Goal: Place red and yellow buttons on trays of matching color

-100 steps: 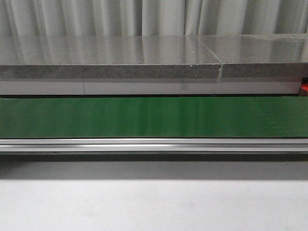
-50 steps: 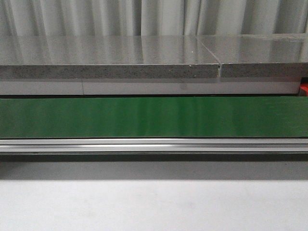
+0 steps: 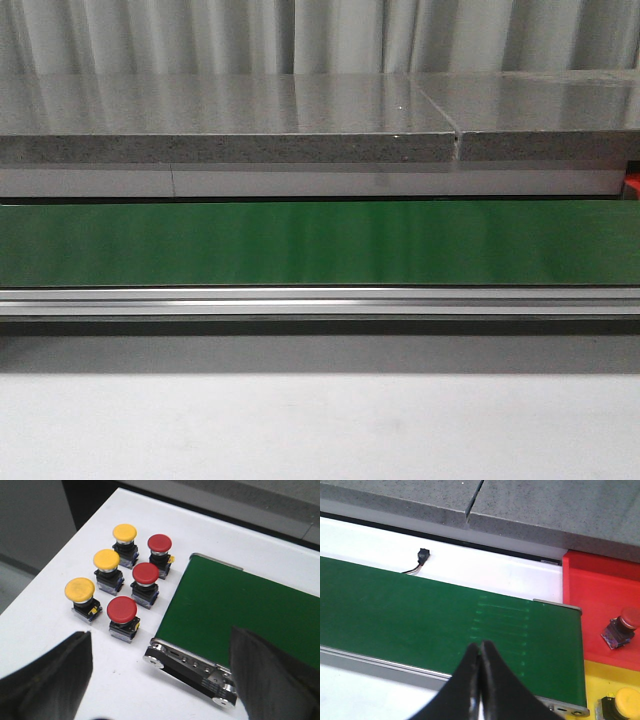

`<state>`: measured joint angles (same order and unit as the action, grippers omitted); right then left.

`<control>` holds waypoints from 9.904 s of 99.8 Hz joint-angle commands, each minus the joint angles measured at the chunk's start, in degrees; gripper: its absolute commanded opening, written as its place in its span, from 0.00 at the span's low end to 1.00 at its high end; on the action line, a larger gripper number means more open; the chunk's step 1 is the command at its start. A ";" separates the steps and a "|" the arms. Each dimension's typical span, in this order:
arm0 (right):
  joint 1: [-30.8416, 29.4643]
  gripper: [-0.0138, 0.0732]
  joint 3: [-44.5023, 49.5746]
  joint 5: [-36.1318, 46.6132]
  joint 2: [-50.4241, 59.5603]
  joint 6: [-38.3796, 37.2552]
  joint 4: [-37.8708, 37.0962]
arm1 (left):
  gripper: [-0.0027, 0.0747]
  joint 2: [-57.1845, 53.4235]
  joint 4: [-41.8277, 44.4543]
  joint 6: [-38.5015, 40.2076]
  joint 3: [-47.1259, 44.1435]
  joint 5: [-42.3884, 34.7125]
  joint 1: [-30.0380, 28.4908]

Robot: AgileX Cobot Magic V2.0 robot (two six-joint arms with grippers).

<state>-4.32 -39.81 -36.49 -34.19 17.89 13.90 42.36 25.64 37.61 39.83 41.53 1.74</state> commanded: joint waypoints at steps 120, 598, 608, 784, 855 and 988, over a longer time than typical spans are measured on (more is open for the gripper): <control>0.07 0.08 -1.48 3.57 0.01 0.63 0.63 | 0.75 43.91 -1.38 2.10 10.80 -15.70 -14.27; 0.07 0.08 -1.48 3.53 0.01 0.63 0.63 | 0.77 40.60 -10.68 -11.36 19.94 -6.91 -22.80; 0.07 0.08 -1.48 3.53 0.01 0.63 0.63 | 0.77 40.60 -10.58 -11.36 17.74 -9.18 -23.40; 0.07 0.08 -1.48 3.53 0.01 0.63 0.63 | 0.76 51.58 -11.13 -11.02 15.55 -20.17 -30.96; 0.07 0.08 -1.48 3.53 0.01 0.63 0.63 | 0.01 43.96 -16.25 -11.28 15.55 -21.46 -30.36; 0.07 0.08 -1.48 3.58 0.01 0.63 0.63 | 0.01 39.86 -16.43 -22.47 28.17 0.55 1.08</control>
<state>-4.32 -39.81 -36.62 -34.19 18.24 13.90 81.89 11.04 17.32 64.17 42.54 2.37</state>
